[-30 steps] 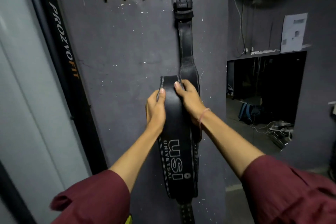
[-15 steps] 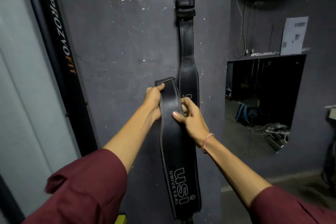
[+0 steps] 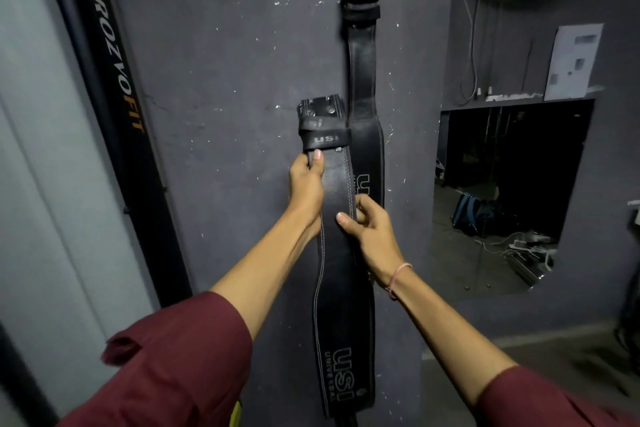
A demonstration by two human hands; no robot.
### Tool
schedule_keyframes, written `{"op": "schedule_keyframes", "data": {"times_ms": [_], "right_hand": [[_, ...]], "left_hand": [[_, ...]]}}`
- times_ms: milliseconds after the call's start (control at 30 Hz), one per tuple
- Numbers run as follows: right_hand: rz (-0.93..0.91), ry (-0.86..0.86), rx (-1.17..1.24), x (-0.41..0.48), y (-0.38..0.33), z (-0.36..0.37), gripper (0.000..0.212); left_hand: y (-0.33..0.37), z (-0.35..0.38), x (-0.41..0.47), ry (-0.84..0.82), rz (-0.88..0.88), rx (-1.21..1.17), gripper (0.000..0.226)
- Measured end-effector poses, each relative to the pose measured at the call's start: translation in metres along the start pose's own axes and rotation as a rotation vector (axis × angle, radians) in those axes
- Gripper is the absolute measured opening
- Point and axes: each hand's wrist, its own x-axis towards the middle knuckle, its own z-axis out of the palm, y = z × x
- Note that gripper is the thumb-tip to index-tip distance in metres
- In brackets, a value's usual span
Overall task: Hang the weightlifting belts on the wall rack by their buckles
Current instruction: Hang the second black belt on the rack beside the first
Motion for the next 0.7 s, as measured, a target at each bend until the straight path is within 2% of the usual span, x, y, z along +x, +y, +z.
{"op": "schedule_keyframes", "data": {"times_ms": [200, 267, 367, 467, 533, 600, 700], "right_hand": [[0.141, -0.009, -0.028, -0.043, 0.053, -0.010, 0.008], [0.076, 0.031, -0.055, -0.027, 0.043, -0.005, 0.006], [-0.083, 0.103, -0.084, 0.029, -0.009, 0.005, 0.026], [-0.161, 0.189, -0.168, 0.070, -0.049, 0.007, 0.031], [-0.185, 0.163, -0.192, 0.065, -0.053, 0.009, 0.024], [-0.162, 0.067, -0.130, 0.041, -0.042, 0.014, 0.011], [-0.007, 0.016, -0.108, -0.007, 0.003, 0.013, 0.021]], "left_hand": [[0.002, -0.003, 0.005, 0.012, 0.184, 0.109, 0.023], [0.001, -0.004, 0.006, 0.002, 0.208, 0.130, 0.021], [-0.005, -0.004, 0.005, -0.033, 0.222, 0.140, 0.016], [-0.009, -0.004, 0.003, -0.081, 0.256, 0.179, 0.018], [-0.008, -0.005, 0.002, -0.088, 0.272, 0.195, 0.019], [-0.003, -0.007, 0.001, -0.058, 0.280, 0.182, 0.019], [-0.001, -0.012, 0.000, -0.013, 0.271, 0.191, 0.017]]}}
